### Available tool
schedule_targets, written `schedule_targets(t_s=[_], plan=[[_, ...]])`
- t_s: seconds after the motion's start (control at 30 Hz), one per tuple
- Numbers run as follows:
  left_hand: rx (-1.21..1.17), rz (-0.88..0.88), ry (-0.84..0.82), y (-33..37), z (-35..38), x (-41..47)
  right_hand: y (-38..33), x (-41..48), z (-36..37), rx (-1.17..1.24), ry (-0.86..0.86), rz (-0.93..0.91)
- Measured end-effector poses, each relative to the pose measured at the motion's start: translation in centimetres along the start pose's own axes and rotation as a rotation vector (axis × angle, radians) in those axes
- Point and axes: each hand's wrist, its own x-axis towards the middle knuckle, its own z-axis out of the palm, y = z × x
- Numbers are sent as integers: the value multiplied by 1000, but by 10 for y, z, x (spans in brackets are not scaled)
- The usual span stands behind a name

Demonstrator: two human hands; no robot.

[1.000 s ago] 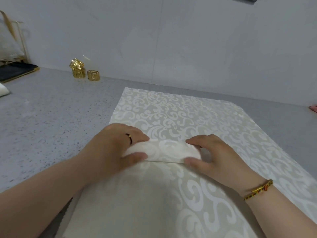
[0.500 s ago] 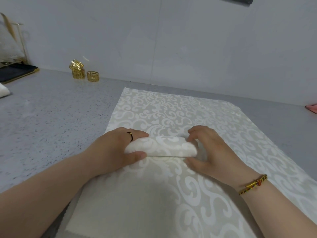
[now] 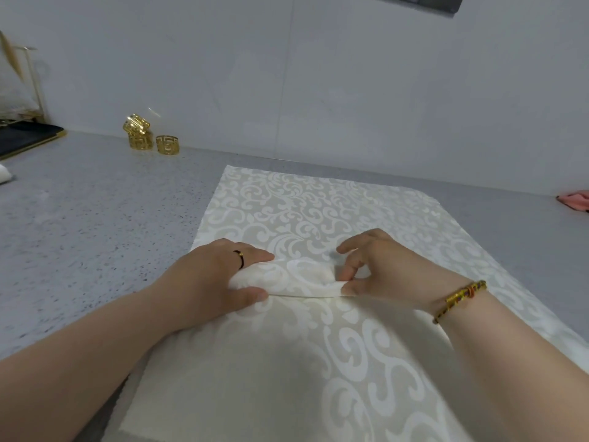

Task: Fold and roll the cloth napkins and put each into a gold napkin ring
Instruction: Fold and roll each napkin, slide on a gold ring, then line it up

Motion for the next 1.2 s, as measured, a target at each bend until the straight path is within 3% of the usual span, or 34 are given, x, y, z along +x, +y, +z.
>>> schedule_targets(t_s=[0.13, 0.27, 0.43, 0.57, 0.77, 0.97, 1.1, 1.2], plan=[[-22, 13, 0, 0, -1, -2, 6, 5, 1, 226, -33, 103], [-19, 12, 29, -2, 0, -1, 7, 0, 12, 361, 92, 57], [105, 18, 91, 10, -2, 1, 10, 1, 15, 471, 132, 16], [187, 97, -23, 46, -5, 22, 10, -1, 16, 507, 142, 3], [158, 38, -92, 80, 10, 57, 12, -2, 20, 570, 178, -16], [91, 11, 16, 75, 17, 57, 15, -1, 22, 625, 169, -22], [149, 23, 69, 73, 18, 54, 20, 2, 25, 838, 296, -9], [167, 17, 81, 64, 11, 49, 25, 6, 30, 751, 297, 33]])
